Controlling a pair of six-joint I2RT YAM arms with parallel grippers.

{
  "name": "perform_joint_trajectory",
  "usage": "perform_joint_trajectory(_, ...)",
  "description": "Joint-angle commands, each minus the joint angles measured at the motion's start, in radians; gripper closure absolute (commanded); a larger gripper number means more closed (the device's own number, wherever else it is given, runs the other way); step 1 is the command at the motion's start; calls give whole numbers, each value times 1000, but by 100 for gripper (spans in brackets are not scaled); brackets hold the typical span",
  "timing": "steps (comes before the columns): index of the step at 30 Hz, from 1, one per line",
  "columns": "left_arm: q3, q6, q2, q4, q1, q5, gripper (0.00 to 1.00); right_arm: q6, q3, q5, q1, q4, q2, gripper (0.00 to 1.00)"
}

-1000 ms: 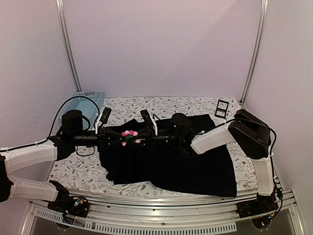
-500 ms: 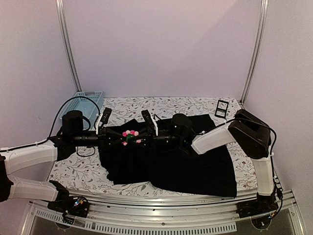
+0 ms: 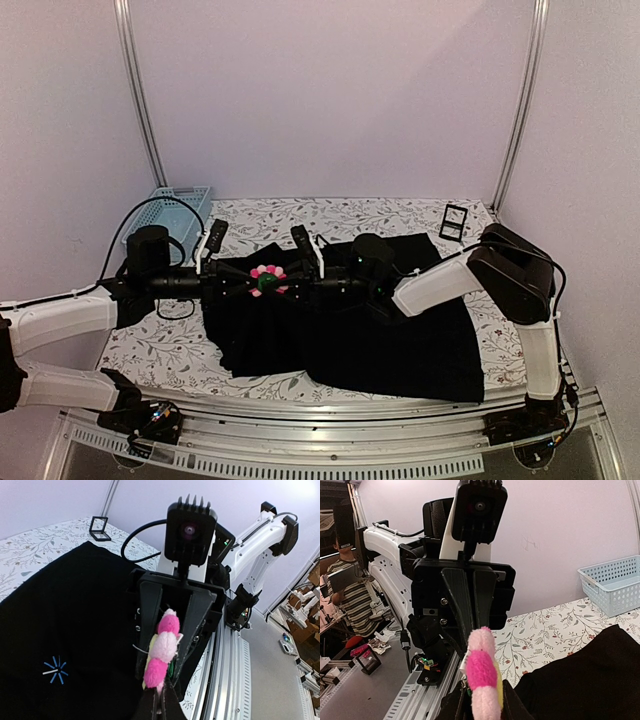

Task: Pin the brooch onto the clothing
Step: Pin the flattened clothing at the center of the board.

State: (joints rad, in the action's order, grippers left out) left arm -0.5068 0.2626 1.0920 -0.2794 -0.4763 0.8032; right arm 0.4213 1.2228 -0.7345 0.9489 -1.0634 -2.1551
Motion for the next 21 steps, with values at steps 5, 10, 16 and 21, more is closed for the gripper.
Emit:
perform_joint_trajectory(5,8,3,-11,-45,-10,25,100,8,6,45,-6,-11,19,77)
perform_joint_trajectory(10,8,3,-9,-50,-12,32,100,7,20,47,-6,3,12,73)
perform_joint_trajectory(16,8,7,-10,-55,-12,31,100,5,21,66,-7,21,12,73)
perform_joint_trajectory(21,8,5,-9,-58,-18,32,100,5,48,80,-9,61,8,79)
